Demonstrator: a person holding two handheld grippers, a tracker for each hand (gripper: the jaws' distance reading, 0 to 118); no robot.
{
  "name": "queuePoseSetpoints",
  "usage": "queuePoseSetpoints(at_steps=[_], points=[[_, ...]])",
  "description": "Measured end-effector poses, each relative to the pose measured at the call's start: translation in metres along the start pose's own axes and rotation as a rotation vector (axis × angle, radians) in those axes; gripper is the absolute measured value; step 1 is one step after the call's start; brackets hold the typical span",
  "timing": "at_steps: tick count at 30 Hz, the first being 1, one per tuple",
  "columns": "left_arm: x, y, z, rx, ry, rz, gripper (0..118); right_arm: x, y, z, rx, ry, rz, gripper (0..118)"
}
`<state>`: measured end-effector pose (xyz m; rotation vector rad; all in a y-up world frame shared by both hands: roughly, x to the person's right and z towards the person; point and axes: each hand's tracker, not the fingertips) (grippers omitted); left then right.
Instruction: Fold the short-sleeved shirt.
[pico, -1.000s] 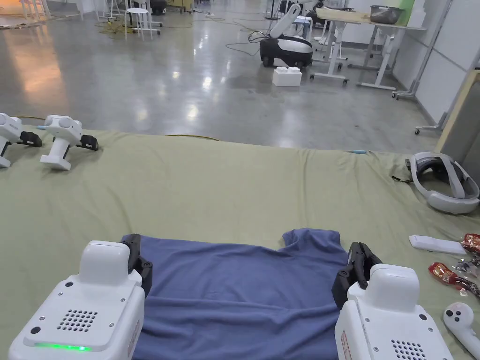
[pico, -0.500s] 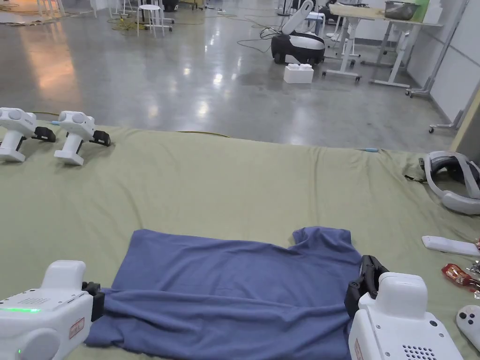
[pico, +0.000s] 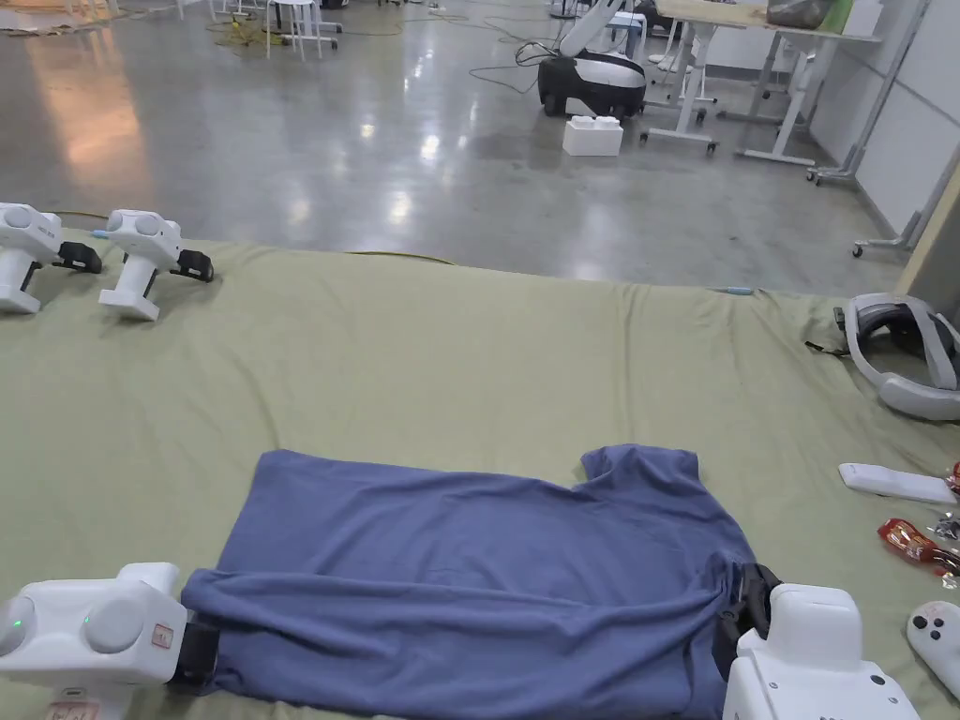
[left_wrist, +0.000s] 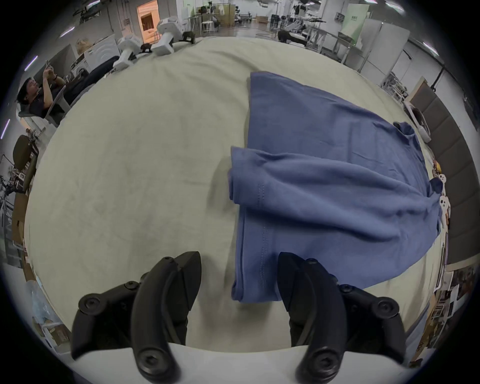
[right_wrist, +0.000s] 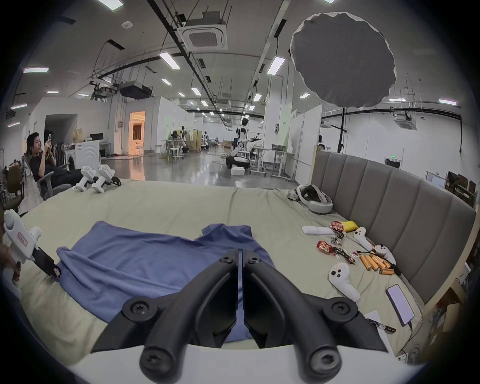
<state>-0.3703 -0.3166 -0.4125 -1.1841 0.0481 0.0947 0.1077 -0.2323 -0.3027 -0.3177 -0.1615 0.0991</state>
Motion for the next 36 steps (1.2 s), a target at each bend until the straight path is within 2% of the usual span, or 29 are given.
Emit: queuePoseSetpoints(at_steps=[4,5,8,10,14,15,16,19,20,24,26,31,33,34,35,36], points=[[0.015,-0.002,0.004,-0.014,0.078,-0.065,70,0.005,-0.010,-0.003,-0.038,-0.007,0.010,5],[0.020,-0.005,0.005,-0.011,0.090,-0.095,65,0.006,-0.012,-0.004,-0.046,-0.009,0.011,5],[0.026,-0.013,0.007,0.011,0.048,-0.112,28,0.010,-0.016,-0.005,-0.070,-0.012,0.000,5],[0.027,-0.017,0.007,0.022,0.041,-0.125,14,0.013,-0.018,-0.007,-0.084,-0.011,-0.017,5],[0.016,-0.018,0.006,0.049,0.015,-0.110,9,0.028,-0.024,-0.015,-0.130,-0.005,-0.031,6],[0.010,-0.019,0.009,0.063,-0.004,-0.082,8,0.034,-0.025,-0.017,-0.147,-0.010,-0.022,12],[0.006,-0.018,0.006,0.066,-0.018,-0.077,8,0.040,-0.026,-0.021,-0.171,-0.015,-0.009,24],[0.001,-0.024,0.016,0.090,-0.026,-0.079,8,0.059,-0.029,-0.033,-0.285,-0.002,0.002,70],[0.004,-0.029,0.024,0.103,-0.026,-0.077,8,0.066,-0.032,-0.038,-0.313,0.003,-0.010,75],[-0.001,-0.035,0.037,0.134,-0.035,-0.061,8,0.082,-0.040,-0.060,-0.407,0.007,-0.010,77],[-0.001,-0.036,0.041,0.147,-0.043,-0.054,8,0.085,-0.048,-0.076,-0.496,0.043,0.005,77],[0.003,-0.037,0.047,0.174,-0.035,-0.067,8,0.078,-0.069,-0.112,-0.672,0.129,0.011,77],[0.005,-0.037,0.046,0.172,-0.030,-0.074,8,0.074,-0.081,-0.124,-0.734,0.132,0.029,76],[0.006,-0.037,0.046,0.172,-0.027,-0.075,8,0.071,-0.086,-0.129,-0.765,0.118,0.037,72],[0.006,-0.036,0.045,0.170,-0.029,-0.075,8,0.070,-0.089,-0.131,-0.767,0.123,0.026,62],[0.008,-0.037,0.046,0.171,-0.025,-0.075,8,0.071,-0.091,-0.130,-0.755,0.148,-0.018,55]])
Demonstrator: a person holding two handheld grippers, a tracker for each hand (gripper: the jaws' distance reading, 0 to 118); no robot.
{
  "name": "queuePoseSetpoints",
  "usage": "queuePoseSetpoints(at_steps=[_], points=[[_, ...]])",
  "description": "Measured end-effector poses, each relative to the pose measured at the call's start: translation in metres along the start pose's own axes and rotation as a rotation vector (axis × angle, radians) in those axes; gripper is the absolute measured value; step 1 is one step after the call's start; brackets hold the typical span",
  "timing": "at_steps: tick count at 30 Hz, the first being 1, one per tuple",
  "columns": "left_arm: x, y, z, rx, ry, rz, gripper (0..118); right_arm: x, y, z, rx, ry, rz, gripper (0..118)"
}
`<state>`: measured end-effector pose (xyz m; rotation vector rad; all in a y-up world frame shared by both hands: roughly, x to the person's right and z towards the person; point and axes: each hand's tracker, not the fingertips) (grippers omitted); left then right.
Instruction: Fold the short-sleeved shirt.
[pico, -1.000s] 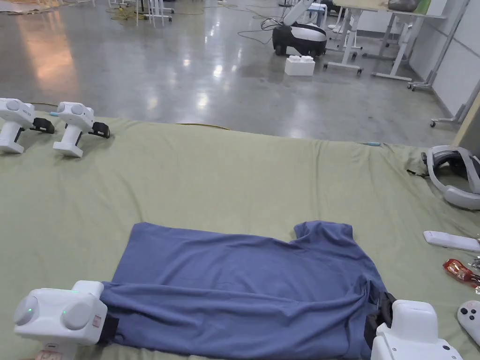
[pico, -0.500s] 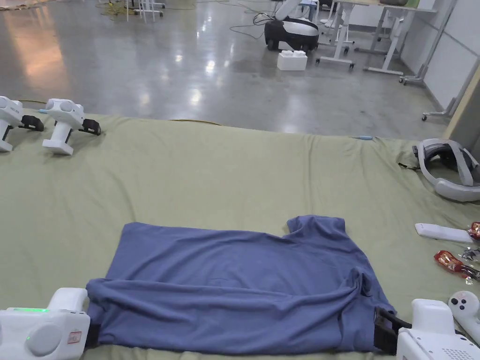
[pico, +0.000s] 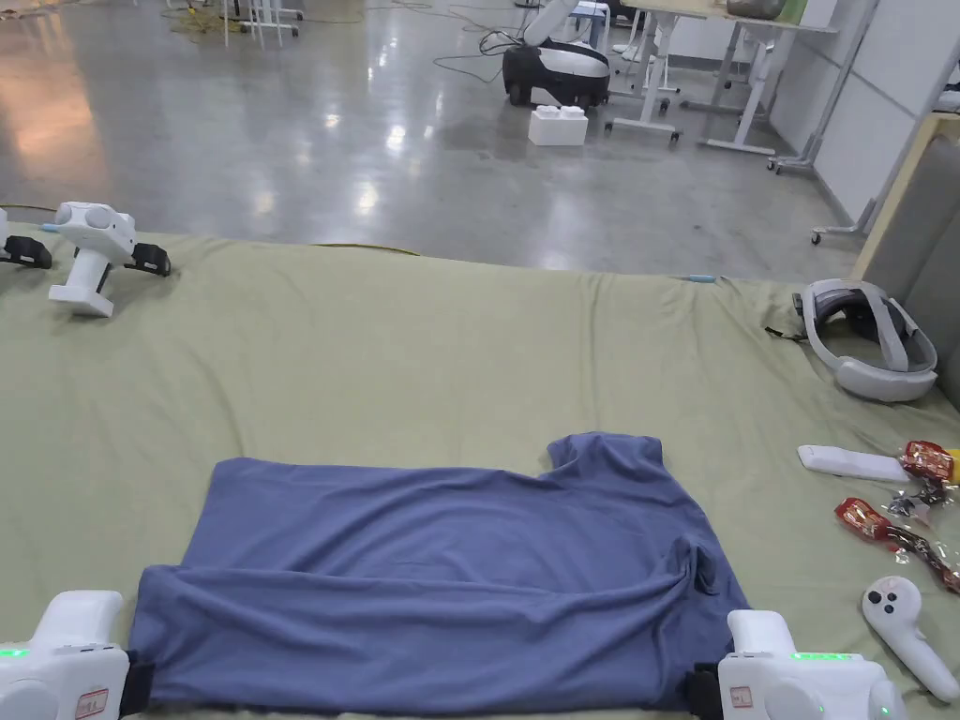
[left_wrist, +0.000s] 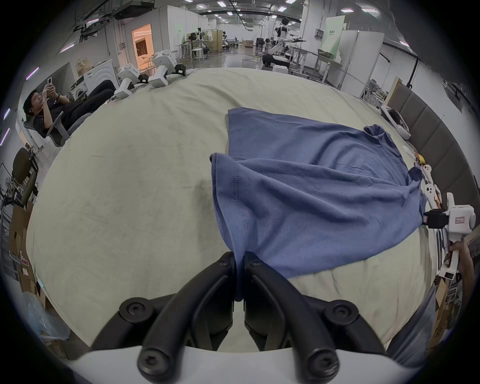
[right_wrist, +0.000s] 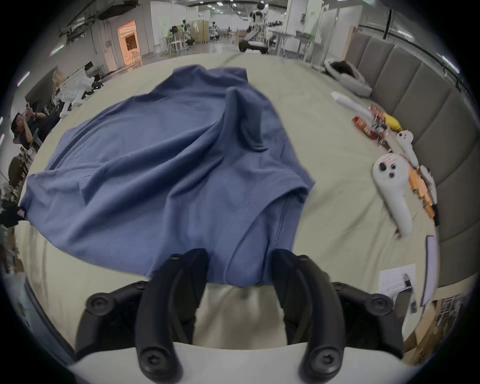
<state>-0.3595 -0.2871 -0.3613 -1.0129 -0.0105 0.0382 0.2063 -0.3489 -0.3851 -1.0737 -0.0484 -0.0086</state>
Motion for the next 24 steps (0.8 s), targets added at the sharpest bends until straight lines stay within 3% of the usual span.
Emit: queuePoseSetpoints(at_steps=[3,5,10,15,24], points=[[0.000,0.001,0.000,0.000,-0.001,0.006,8,-0.004,-0.001,0.006,0.032,0.023,-0.022,17],[-0.001,0.001,0.002,0.003,-0.005,0.013,8,-0.009,-0.005,0.013,0.058,-0.016,0.024,15],[-0.006,0.005,0.013,0.024,-0.029,0.035,8,-0.003,-0.008,0.043,0.117,-0.012,-0.002,13],[-0.011,0.011,0.031,0.054,-0.046,0.051,8,-0.005,-0.006,0.088,0.202,-0.044,0.059,12],[-0.025,-0.011,0.063,0.063,-0.069,0.071,8,-0.002,-0.034,0.135,0.170,-0.031,0.053,12]])
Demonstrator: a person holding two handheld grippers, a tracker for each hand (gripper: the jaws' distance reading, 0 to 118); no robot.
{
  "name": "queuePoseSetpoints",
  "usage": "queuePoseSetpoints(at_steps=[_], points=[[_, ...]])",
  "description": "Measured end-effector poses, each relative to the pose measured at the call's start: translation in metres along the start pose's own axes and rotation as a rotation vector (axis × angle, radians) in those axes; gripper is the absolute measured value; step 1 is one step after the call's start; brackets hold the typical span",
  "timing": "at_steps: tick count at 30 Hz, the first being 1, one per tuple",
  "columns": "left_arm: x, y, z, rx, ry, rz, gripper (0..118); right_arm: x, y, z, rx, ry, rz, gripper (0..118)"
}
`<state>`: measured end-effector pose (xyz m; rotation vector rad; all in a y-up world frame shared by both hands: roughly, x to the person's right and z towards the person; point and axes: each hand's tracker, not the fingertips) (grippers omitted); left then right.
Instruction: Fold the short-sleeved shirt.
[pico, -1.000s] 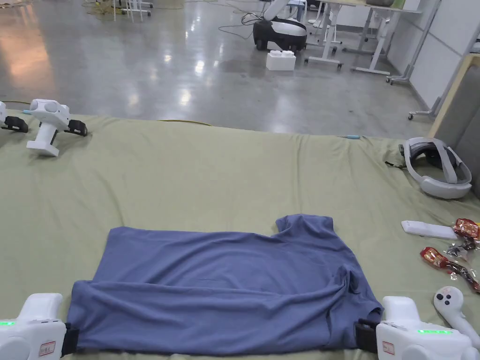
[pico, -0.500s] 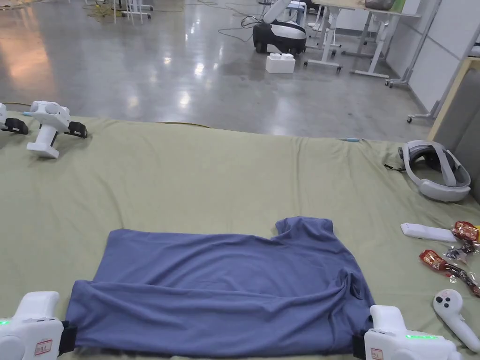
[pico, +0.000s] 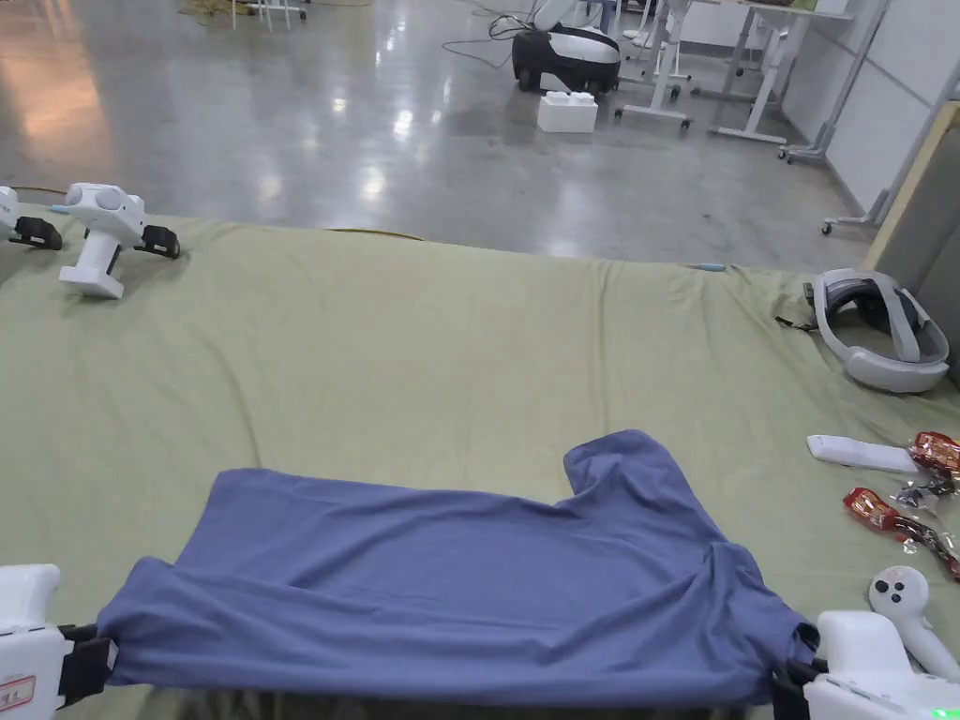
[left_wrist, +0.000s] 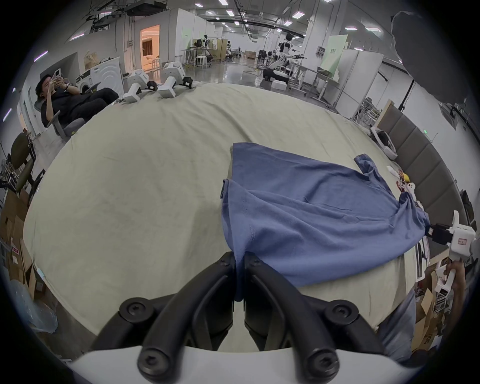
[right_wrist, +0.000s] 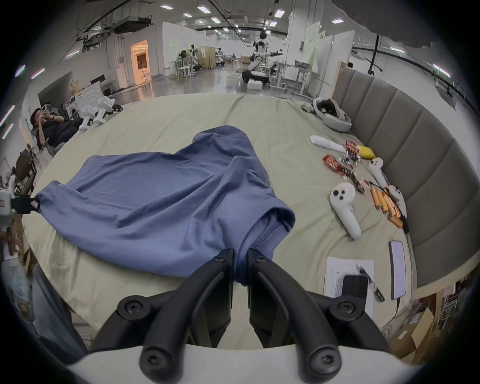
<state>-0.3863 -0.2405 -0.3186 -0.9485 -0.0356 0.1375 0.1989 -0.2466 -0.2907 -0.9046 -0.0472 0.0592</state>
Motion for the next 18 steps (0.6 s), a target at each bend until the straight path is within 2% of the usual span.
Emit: queuePoseSetpoints(at_steps=[8,12,16,17,18], points=[[-0.008,-0.057,-0.011,-0.138,0.027,-0.026,8,-0.005,-0.068,-0.011,-0.134,-0.013,0.004,12],[-0.007,-0.077,-0.034,-0.200,0.055,-0.056,8,-0.017,-0.094,-0.029,-0.169,-0.050,0.080,12],[-0.006,-0.076,-0.039,-0.178,0.067,-0.053,8,-0.025,-0.097,-0.037,-0.159,-0.069,0.104,14],[-0.006,-0.075,-0.039,-0.173,0.068,-0.052,9,-0.026,-0.094,-0.036,-0.152,-0.077,0.101,21],[-0.006,-0.072,-0.038,-0.171,0.069,-0.053,12,-0.026,-0.092,-0.032,-0.118,-0.098,0.088,36]])
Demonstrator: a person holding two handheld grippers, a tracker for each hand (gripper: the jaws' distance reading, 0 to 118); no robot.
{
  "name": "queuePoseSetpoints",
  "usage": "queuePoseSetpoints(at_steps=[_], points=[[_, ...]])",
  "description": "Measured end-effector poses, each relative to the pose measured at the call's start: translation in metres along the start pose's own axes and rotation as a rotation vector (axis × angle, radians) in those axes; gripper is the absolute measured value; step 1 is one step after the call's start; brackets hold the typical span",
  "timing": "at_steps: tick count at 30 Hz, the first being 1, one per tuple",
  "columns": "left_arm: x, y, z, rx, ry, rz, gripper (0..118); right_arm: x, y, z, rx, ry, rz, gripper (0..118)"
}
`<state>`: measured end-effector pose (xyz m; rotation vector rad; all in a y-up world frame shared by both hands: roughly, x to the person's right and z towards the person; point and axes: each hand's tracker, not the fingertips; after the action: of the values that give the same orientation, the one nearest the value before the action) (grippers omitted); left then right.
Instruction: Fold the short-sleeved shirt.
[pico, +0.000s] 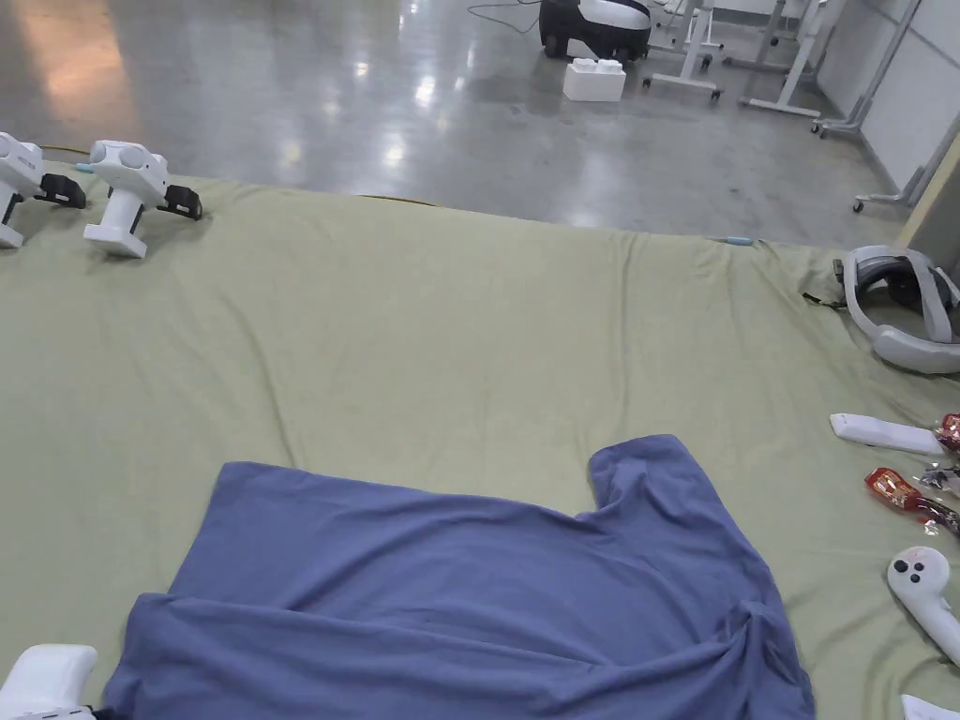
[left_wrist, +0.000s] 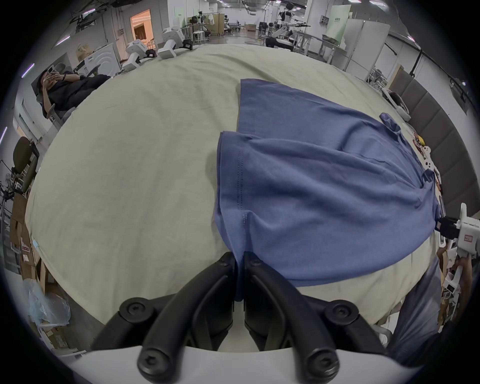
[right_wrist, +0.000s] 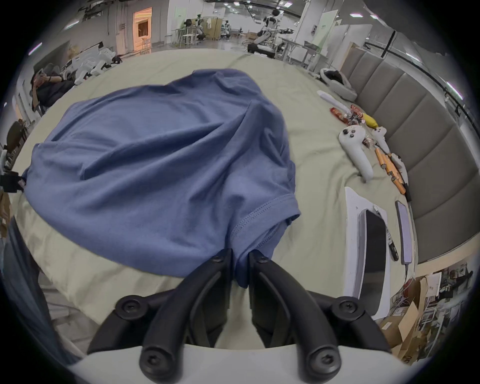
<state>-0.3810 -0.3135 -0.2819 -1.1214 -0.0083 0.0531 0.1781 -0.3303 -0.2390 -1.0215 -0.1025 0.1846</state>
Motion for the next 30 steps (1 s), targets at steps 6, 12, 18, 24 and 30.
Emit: queuePoseSetpoints(at_steps=[6,12,18,24,30], points=[[0.003,0.018,0.025,0.170,-0.011,0.056,57,0.000,0.026,0.046,0.279,-0.071,-0.017,87],[0.032,0.060,0.059,0.436,-0.012,0.042,57,-0.017,0.081,0.087,0.553,-0.018,-0.076,87],[0.071,0.091,0.079,0.701,0.001,-0.038,57,-0.054,0.126,0.107,0.780,-0.025,-0.110,84],[0.102,0.105,0.101,0.900,0.079,-0.078,56,-0.082,0.149,0.119,0.909,-0.062,-0.164,50],[0.120,0.101,0.112,0.969,0.087,-0.069,10,-0.088,0.159,0.121,0.945,-0.016,-0.193,9]])
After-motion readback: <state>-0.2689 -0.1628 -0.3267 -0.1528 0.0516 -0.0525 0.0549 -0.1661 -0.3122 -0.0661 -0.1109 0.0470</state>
